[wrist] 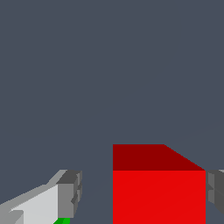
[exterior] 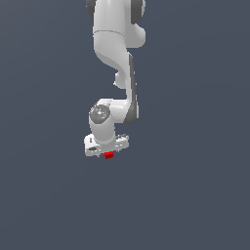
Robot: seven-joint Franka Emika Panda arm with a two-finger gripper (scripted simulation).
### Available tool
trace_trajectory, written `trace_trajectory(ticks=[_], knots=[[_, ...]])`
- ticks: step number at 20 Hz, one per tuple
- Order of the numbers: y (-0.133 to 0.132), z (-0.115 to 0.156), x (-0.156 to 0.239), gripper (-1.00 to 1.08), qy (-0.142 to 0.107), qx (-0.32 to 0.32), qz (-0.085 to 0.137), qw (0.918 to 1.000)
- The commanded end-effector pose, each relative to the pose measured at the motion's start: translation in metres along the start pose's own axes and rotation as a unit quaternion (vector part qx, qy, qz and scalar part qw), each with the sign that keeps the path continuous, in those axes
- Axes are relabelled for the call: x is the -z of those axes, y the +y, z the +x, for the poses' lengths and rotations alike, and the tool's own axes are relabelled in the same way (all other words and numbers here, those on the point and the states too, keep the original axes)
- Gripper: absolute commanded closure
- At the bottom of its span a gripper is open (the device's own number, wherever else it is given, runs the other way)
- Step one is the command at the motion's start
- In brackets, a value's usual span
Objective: Stack the red cube on top of the green cube.
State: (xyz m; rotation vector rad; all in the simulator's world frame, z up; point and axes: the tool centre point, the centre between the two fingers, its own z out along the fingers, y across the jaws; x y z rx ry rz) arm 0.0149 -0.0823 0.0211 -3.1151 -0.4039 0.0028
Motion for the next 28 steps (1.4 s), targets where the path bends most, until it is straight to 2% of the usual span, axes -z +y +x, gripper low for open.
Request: trace_trajectory(ticks=[1, 2, 17, 28], knots=[[0.0, 0.001, -0.001, -0.92, 0.001, 0.0, 0.0, 1.0], [0.0, 0.001, -0.001, 1.08, 0.001, 0.0, 0.0, 1.0], [0.0, 0.001, 0.007, 1.08, 0.001, 0.0, 0.0, 1.0], [0.0, -0.001, 0.072, 1.08, 0.001, 0.0, 0.0, 1.0]])
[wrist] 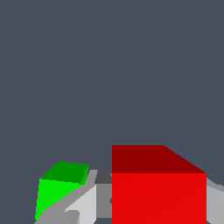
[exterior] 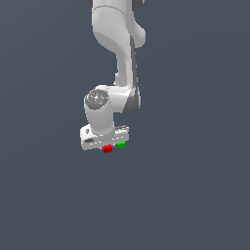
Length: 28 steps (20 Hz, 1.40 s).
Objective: Stack the red cube on top of the green cube.
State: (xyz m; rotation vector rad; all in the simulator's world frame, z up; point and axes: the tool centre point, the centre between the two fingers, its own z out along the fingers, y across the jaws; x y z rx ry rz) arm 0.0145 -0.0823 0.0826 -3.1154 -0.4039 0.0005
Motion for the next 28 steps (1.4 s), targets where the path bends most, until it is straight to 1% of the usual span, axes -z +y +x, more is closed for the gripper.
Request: trace_trajectory(ticks=[1, 7, 12, 16, 21, 28], knots=[[0.0, 0.0, 0.016, 1.08, 0.0, 0.0, 0.0, 1.0], [0.0, 0.001, 0.036, 1.08, 0.0, 0.0, 0.0, 1.0], [0.0, 0.001, 0.035, 1.08, 0.001, 0.0, 0.0, 1.0], [-0.006, -0.003, 0.031, 1.08, 0.001, 0.0, 0.0, 1.0], [-0.02, -0.012, 0.02, 1.08, 0.001, 0.0, 0.0, 1.0], [-0.053, -0.031, -0.005, 1.08, 0.0, 0.0, 0.0, 1.0]])
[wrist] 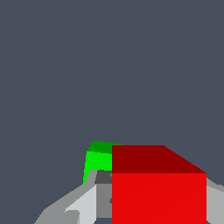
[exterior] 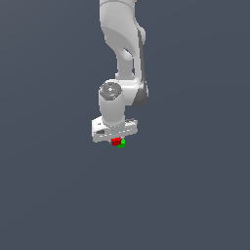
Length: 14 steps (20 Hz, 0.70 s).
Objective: Stack the red cube on top of the green cube.
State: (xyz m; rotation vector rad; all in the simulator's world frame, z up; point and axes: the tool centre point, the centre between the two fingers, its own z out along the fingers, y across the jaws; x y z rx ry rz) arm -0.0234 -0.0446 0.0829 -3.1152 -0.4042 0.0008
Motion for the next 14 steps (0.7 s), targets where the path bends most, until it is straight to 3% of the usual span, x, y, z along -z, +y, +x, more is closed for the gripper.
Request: trace_trajectory(ticks=[1, 10, 11, 14], knots=[[-0.011, -0.006, -0.008, 1.08, 0.0, 0.0, 0.0, 1.0], [-0.027, -0.015, -0.021, 1.08, 0.0, 0.0, 0.0, 1.0], [-0.027, -0.015, -0.021, -0.92, 0.0, 0.0, 0.0, 1.0], [-0.027, -0.015, -0.021, -0.92, 0.0, 0.0, 0.0, 1.0]])
